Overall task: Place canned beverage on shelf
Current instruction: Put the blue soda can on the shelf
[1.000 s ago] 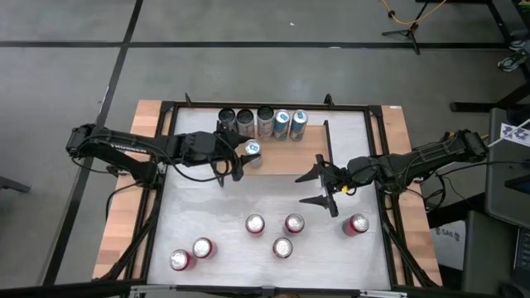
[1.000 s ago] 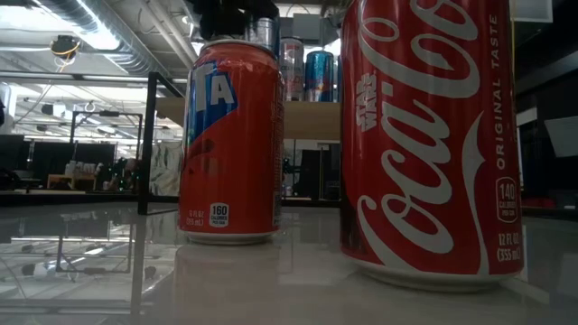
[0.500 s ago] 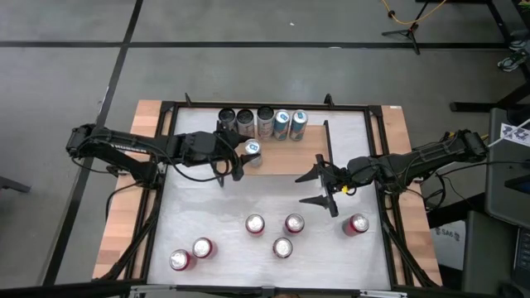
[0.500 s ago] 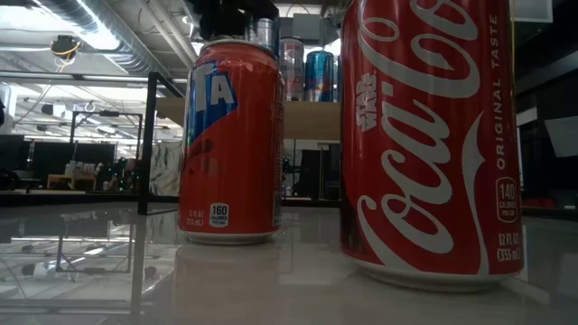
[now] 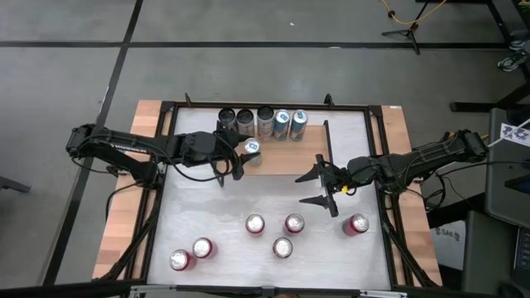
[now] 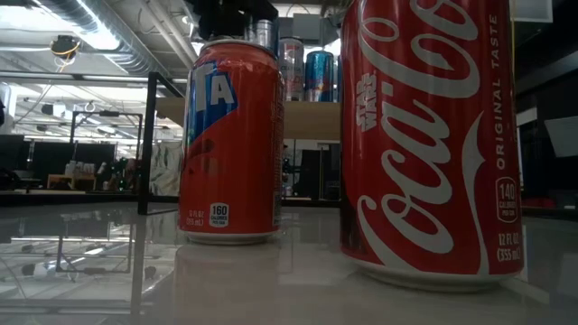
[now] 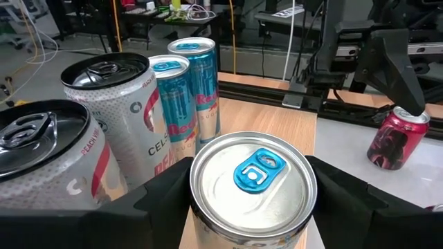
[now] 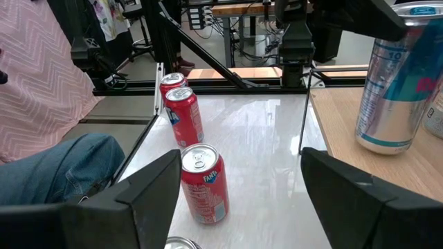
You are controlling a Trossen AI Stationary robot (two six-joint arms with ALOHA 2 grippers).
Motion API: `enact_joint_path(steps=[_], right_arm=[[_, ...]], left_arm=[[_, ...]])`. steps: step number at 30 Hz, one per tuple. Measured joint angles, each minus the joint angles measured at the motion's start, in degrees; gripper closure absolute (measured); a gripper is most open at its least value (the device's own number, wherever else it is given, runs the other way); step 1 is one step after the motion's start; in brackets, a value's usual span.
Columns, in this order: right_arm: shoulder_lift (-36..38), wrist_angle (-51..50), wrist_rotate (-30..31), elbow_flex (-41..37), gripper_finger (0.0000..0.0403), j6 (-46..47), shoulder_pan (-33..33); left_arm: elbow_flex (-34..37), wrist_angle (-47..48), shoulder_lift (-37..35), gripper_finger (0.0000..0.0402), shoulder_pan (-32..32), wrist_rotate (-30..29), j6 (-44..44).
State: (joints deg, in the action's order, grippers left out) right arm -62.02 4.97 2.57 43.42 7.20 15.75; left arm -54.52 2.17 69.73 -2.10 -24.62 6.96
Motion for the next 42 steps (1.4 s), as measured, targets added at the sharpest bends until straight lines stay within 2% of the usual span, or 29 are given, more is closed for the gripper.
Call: enact_joint_path(steps=[21, 30, 38, 42], right_arm=[[0.0, -0.02, 0.01, 0.0, 0.0116, 0.0, -0.02], [0.0, -0.02, 0.0, 0.0, 0.0116, 0.0, -0.02], [0.0, -0.02, 0.0, 0.0, 0.0116, 0.0, 0.0], [0.0, -0.01, 0.0, 0.0, 0.0116, 0.0, -0.01]], left_arm=[[-0.09, 2.36, -0.02, 0.0158, -0.06, -0.06, 0.11], [-0.09, 2.14, -0.02, 0.0157, -0.06, 1.81, -0.09], [-0.09, 2.08, -0.02, 0.0103, -0.06, 1.21, -0.51], [-0.09, 2.07, -0.02, 0.0091, -0.08, 1.21, -0.52]])
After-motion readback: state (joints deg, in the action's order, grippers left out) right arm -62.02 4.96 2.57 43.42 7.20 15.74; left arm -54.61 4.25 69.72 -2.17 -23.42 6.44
